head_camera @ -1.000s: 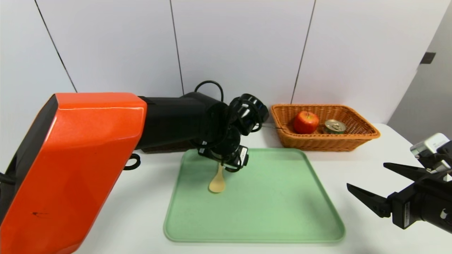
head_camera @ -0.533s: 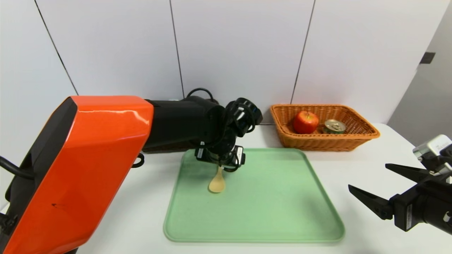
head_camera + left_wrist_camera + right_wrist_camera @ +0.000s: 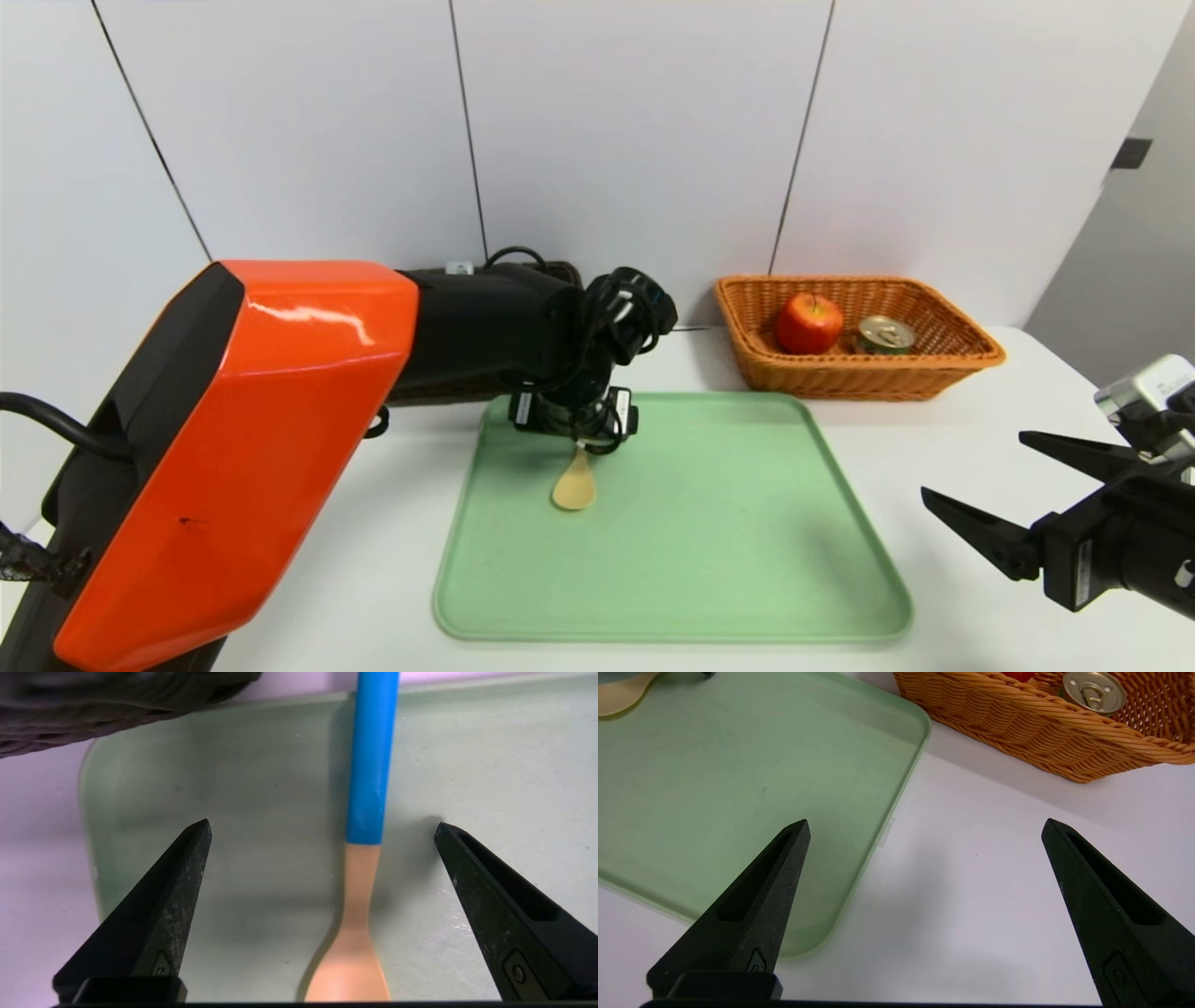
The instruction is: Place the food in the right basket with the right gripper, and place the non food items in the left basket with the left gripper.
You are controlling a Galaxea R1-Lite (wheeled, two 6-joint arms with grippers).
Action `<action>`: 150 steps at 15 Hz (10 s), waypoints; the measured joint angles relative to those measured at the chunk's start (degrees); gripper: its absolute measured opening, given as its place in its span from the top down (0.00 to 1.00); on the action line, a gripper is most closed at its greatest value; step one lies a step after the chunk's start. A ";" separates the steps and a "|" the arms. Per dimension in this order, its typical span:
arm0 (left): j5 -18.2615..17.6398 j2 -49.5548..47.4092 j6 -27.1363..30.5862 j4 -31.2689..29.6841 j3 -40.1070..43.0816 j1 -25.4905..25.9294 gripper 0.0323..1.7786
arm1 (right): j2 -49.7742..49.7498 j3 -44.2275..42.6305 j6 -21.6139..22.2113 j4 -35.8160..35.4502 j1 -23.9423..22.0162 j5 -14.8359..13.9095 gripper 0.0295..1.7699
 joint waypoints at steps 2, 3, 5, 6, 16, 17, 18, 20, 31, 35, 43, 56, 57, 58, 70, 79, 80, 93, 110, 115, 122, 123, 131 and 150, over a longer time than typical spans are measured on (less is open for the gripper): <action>-0.26 0.10 0.10 -0.28 0.00 -0.10 0.05 | 0.02 -0.59 0.26 0.00 0.00 0.00 0.03; -0.48 0.10 0.11 -0.56 0.00 -0.07 0.05 | 0.09 -1.11 0.37 -0.02 -0.02 -0.04 0.03; -1.30 0.07 0.16 -1.35 0.00 -0.05 0.05 | 0.27 -1.99 0.39 0.00 -0.09 -0.12 0.03; -1.39 0.05 0.18 -1.57 0.00 -0.13 0.05 | 0.30 -2.10 0.37 0.01 -0.09 -0.11 0.03; -1.39 -0.04 0.02 -1.50 0.00 -0.11 0.62 | 0.35 -2.01 0.23 0.09 -0.09 -0.11 0.03; -1.46 -0.11 0.05 -1.39 0.00 -0.16 0.94 | 0.30 -2.01 0.26 0.06 -0.09 -0.09 0.03; -1.48 -0.11 0.05 -1.38 0.00 -0.18 0.96 | 0.24 -2.02 0.26 0.09 -0.09 -0.15 0.03; -1.48 -0.12 0.05 -1.39 0.00 -0.16 0.96 | 0.17 -2.18 0.32 0.09 -0.13 -0.15 0.03; -1.41 -10.42 3.02 1.51 -0.02 -1.87 0.96 | 0.11 -2.13 0.04 0.06 -0.11 -0.11 0.03; -1.72 -19.69 15.51 1.12 0.00 -1.65 0.96 | 0.09 -2.54 -0.35 0.06 -0.09 -0.11 0.03; -19.88 -26.14 49.87 -16.81 3.08 11.62 0.96 | -1.11 -1.96 -1.26 0.09 -0.06 -0.17 0.03; -39.35 -12.28 71.05 -45.17 10.91 23.08 0.96 | -1.55 -1.27 -1.06 0.11 -0.09 -0.11 0.03; -39.33 -10.81 71.01 -46.52 11.11 23.52 0.96 | -1.46 -1.27 -1.07 0.15 -0.09 -0.09 0.03; -39.17 -9.68 70.77 -46.78 11.22 23.84 0.96 | -1.40 -1.27 -1.07 0.15 -0.09 -0.09 0.03; -28.90 -7.18 60.98 -43.65 10.69 24.49 0.96 | 0.24 -1.02 -1.67 0.09 -0.09 -0.11 0.03; -27.43 -7.20 60.90 -42.91 11.08 23.82 0.96 | 0.35 -0.91 -1.69 0.09 -0.09 -0.09 0.03; -27.42 -7.20 60.84 -43.00 11.24 23.71 0.96 | 0.35 -0.91 -1.69 0.09 -0.09 -0.04 0.03; -26.90 -6.29 60.87 -50.98 15.98 23.55 0.96 | 0.35 -0.98 -2.30 0.09 -0.09 0.00 0.03; -24.44 -5.16 60.62 -55.20 14.60 23.63 0.30 | 0.44 -1.06 -2.52 0.06 -0.09 0.07 0.03; -15.86 -7.28 57.17 -46.41 7.25 23.82 0.18 | 0.46 -1.46 -2.47 0.09 -0.09 0.11 0.03; -2.44 -14.57 35.73 -29.72 3.91 23.86 0.10 | 1.65 -5.96 -2.04 0.09 -0.74 -0.09 0.03; -2.05 -16.06 32.37 -26.19 3.97 23.86 0.09 | 2.04 -6.81 -2.04 0.04 -0.85 -0.11 0.03; 3.30 -30.00 17.27 -18.14 18.55 23.55 0.06 | 6.40 -14.86 -2.26 -0.02 -3.01 -0.28 0.03; 7.77 -57.06 3.69 -18.77 41.76 43.39 0.05 | 8.11 -16.19 -3.06 0.00 -5.51 -0.41 0.03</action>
